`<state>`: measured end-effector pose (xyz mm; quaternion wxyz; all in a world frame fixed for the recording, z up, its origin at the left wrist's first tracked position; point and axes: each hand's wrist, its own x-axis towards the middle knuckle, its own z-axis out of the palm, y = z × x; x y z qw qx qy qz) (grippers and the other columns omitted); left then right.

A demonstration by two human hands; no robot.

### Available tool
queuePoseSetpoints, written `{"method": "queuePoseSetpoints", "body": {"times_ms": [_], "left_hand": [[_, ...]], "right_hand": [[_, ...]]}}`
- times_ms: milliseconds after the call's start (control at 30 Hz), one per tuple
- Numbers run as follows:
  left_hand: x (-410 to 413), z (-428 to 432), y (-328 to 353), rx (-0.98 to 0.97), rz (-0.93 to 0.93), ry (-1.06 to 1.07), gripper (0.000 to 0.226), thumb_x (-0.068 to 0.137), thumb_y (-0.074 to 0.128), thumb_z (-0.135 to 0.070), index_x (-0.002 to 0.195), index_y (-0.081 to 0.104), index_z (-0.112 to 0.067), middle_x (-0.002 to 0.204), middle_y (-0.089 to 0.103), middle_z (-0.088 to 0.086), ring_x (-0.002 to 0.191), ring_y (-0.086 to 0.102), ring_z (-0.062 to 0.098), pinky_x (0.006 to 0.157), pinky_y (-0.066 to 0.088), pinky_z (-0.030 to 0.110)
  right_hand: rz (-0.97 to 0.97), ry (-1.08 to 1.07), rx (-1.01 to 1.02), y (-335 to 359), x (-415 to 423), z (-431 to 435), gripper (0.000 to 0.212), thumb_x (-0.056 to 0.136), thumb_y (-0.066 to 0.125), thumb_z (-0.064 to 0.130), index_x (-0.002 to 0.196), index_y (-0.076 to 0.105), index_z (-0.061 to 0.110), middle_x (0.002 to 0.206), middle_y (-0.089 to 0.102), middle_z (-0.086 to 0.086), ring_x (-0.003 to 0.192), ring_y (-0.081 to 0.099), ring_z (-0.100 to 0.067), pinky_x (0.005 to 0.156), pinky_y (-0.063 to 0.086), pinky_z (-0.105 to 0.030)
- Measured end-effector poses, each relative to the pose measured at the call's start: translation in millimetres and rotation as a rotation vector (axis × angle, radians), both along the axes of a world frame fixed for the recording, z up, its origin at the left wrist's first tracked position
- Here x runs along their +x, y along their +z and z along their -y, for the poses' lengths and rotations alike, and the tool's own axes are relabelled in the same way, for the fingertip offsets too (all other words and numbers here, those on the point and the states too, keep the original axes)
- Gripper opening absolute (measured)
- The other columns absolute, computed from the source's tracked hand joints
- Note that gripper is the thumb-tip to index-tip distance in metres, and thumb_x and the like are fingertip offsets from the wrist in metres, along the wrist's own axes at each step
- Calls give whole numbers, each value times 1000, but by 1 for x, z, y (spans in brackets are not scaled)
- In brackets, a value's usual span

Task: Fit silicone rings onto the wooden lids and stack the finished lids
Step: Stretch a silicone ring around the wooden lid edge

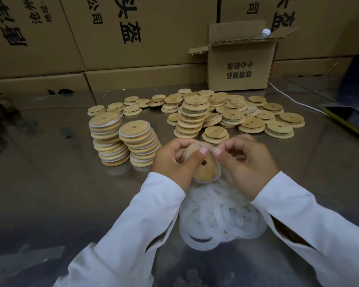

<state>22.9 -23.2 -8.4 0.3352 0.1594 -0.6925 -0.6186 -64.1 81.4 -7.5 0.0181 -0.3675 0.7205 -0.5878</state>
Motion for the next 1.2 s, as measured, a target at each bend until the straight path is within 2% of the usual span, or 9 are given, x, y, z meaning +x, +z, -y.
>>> {"method": "queuePoseSetpoints", "body": {"times_ms": [133,400,500,967,1200], "left_hand": [[0,0,0,34,-11,-28,12,81,65,-6,88,64,-15,75,71,1,70,67,9,69,55,22],[1,0,0,11,-3,-47,16,80,66,-5,95,64,-10,80,71,1,71,68,5,67,54,17],[1,-1,2,-11,-7,-58,15,80,65,-4,91,63,-15,79,70,-2,68,67,1,64,52,14],[3,0,5,-70,-24,-105,19,82,62,-3,87,61,-21,78,69,-5,70,66,1,64,53,16],[2,0,7,-120,-44,-107,17,83,60,-2,93,61,-15,84,68,1,73,65,1,68,51,14]], "right_hand": [[-6,-18,-15,0,-1,2,23,83,61,13,65,55,26,84,49,9,74,51,-3,64,37,-5],[-126,-57,54,-1,0,-1,21,87,56,14,70,49,25,83,47,12,74,49,-1,62,33,-1],[-147,-81,72,1,-3,1,16,87,55,15,73,50,22,82,46,12,74,48,-1,61,34,-2],[-144,-135,24,3,2,1,16,86,57,14,72,52,20,80,46,13,70,47,3,62,32,0],[-134,-179,-2,4,4,3,16,86,57,14,72,52,19,80,47,11,69,47,8,61,32,1]]}}
